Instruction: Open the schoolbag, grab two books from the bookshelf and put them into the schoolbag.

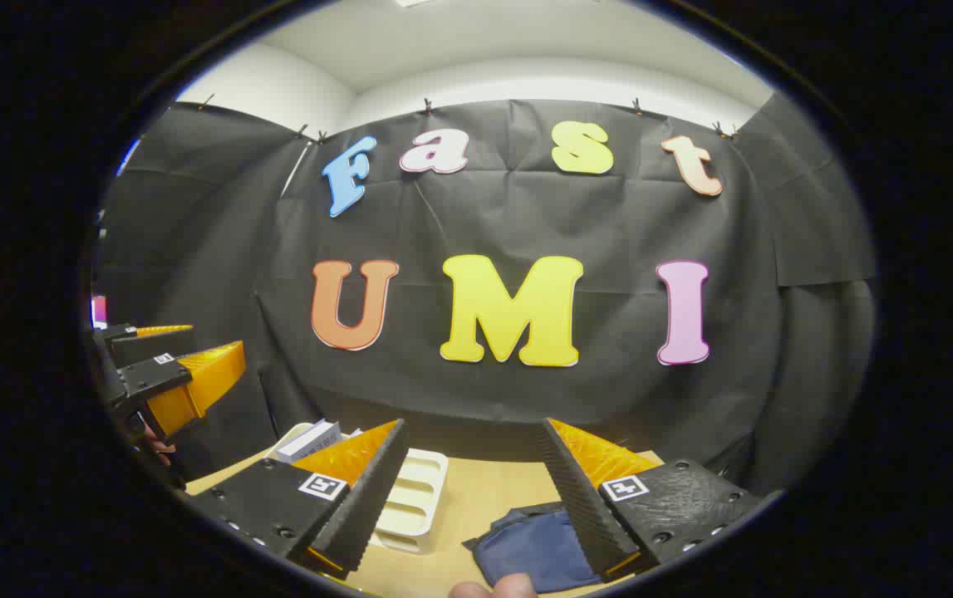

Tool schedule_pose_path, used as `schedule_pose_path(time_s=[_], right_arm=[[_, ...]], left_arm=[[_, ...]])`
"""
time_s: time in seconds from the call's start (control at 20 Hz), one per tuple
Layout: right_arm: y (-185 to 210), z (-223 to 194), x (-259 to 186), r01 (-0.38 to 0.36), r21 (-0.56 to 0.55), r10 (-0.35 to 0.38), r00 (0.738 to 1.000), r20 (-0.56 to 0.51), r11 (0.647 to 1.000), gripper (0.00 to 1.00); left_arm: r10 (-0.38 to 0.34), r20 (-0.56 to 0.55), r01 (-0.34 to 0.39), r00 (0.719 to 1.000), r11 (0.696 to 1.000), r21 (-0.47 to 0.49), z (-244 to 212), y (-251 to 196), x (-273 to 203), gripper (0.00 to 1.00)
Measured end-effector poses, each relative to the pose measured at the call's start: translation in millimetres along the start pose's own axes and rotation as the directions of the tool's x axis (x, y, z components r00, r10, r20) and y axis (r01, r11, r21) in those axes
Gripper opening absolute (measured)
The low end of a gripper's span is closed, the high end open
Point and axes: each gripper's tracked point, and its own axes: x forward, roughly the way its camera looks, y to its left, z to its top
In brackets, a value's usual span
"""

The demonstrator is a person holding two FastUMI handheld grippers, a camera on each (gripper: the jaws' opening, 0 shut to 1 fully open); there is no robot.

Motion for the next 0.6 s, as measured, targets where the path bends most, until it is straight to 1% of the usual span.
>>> schedule_pose_path(time_s=[0.05, 0.1, 0.15, 0.2, 0.3, 0.35, 0.4, 0.45, 0.5, 0.55, 0.6], right_arm=[[-3, 0, 0, 0.013, 0.006, -0.013, 1.000, -0.004, 1.000, 0.98], [-7, 1, 0, 0.024, 0.008, -0.024, 1.000, -0.005, 1.000, 0.95], [-10, 3, 0, 0.036, 0.007, -0.036, 0.999, -0.002, 0.999, 0.95], [-13, 4, 0, 0.046, 0.004, -0.046, 0.999, -0.003, 0.999, 0.95], [-17, 1, -3, 0.060, -0.004, -0.060, 0.998, -0.006, 0.998, 0.95], [-21, -1, -5, 0.067, -0.005, -0.067, 0.998, -0.009, 0.998, 0.97], [-22, -3, -6, 0.075, -0.004, -0.075, 0.997, -0.017, 0.997, 0.95], [-23, -6, -6, 0.080, -0.001, -0.080, 0.997, -0.024, 0.997, 0.95], [-25, -7, -6, 0.084, 0.001, -0.084, 0.996, -0.029, 0.996, 0.97], [-26, -8, -7, 0.088, 0.001, -0.088, 0.996, -0.032, 0.996, 0.95], [-27, -8, -8, 0.089, 0.003, -0.089, 0.996, -0.034, 0.996, 0.95]], left_arm=[[-0.002, -0.002, 0.002, 1.000, 1.000, 0.002, -1, -1, 1, 0.99], [-0.010, 0.002, 0.010, 1.000, 1.000, 0.003, 0, -4, 1, 0.98], [-0.024, 0.008, 0.024, 1.000, 1.000, 0.005, 1, -6, 0, 0.94], [-0.036, 0.008, 0.036, 0.999, 0.999, 0.007, 1, -8, 1, 0.99], [-0.057, 0.007, 0.057, 0.998, 0.998, 0.003, 0, -10, 2, 0.99], [-0.064, 0.005, 0.064, 0.998, 0.998, -0.004, -3, -12, 2, 0.99], [-0.074, 0.002, 0.074, 0.997, 0.997, -0.006, -3, -14, 0, 0.99], [-0.079, 0.004, 0.079, 0.997, 0.997, -0.002, -3, -16, 0, 0.99], [-0.085, 0.007, 0.085, 0.996, 0.996, 0.006, -2, -17, 1, 0.99], [-0.090, 0.010, 0.090, 0.996, 0.996, 0.009, -2, -19, 1, 0.99], [-0.094, 0.010, 0.094, 0.996, 0.996, 0.009, -3, -20, 2, 0.99]])
